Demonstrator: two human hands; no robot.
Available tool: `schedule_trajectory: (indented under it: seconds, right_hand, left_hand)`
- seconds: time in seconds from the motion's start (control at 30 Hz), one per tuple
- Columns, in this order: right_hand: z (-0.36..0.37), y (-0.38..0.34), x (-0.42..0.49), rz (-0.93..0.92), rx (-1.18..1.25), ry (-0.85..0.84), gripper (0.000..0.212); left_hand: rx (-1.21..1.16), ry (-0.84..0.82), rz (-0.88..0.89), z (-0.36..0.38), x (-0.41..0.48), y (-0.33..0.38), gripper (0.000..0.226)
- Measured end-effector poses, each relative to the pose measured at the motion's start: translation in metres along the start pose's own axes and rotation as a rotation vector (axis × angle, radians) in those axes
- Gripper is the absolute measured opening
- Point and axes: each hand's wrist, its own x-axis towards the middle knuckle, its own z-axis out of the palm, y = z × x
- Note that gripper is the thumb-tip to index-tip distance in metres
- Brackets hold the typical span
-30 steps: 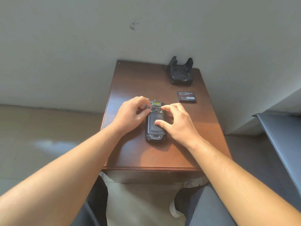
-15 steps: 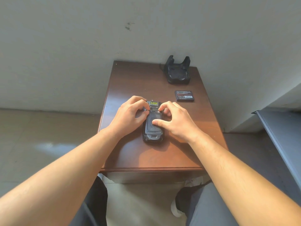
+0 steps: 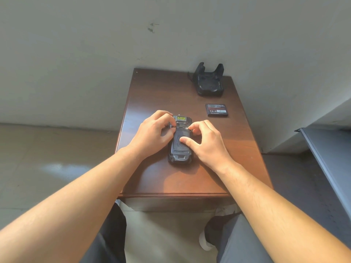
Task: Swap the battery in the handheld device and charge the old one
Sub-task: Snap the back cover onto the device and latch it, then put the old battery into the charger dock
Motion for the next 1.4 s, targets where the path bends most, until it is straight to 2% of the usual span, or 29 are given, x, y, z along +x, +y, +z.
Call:
schedule_trajectory:
  seconds: [0.23, 0.6, 0.93, 1.17, 1.23, 1.3, 1.33, 1.4]
  right_hand:
    - [0.002, 0.000, -0.003, 0.001, 0.015, 0.028, 0.038]
    - [0.006, 0.000, -0.006, 0.019, 0.043, 0.066, 0.038]
    - [0.010, 0.001, -0.008, 0.009, 0.042, 0.078, 0.036]
    - [0.000, 0.008, 0.003, -0.077, -0.070, 0.028, 0.038]
    - [-0.017, 0.017, 0.024, -0.069, -0.052, 0.096, 0.036]
    - [-0.040, 0.034, 0.054, -0.059, -0.141, 0.148, 0.038]
    - [-0.052, 0.041, 0.066, -0.040, -0.227, 0.119, 0.041]
    - [-0.077, 0.054, 0.089, 0.003, -0.389, -0.044, 0.053]
  left_hand:
    - [0.041, -0.037, 0.030, 0.003, 0.001, 0.000, 0.012]
    - [-0.064, -0.025, -0.039, -0.002, -0.001, 0.002, 0.017]
    - [-0.092, 0.018, -0.055, -0.003, -0.003, 0.001, 0.008]
    - [-0.034, -0.038, -0.107, -0.001, -0.004, 0.003, 0.044]
    - [0.037, -0.043, -0.103, 0.001, -0.001, 0.002, 0.047]
    - [0.064, -0.028, -0.141, 0.003, 0.005, 0.000, 0.048]
    - [0.070, -0.019, -0.163, 0.004, 0.004, 0.000, 0.048]
    - [0.081, -0.010, -0.192, 0.007, 0.005, -0.001, 0.046]
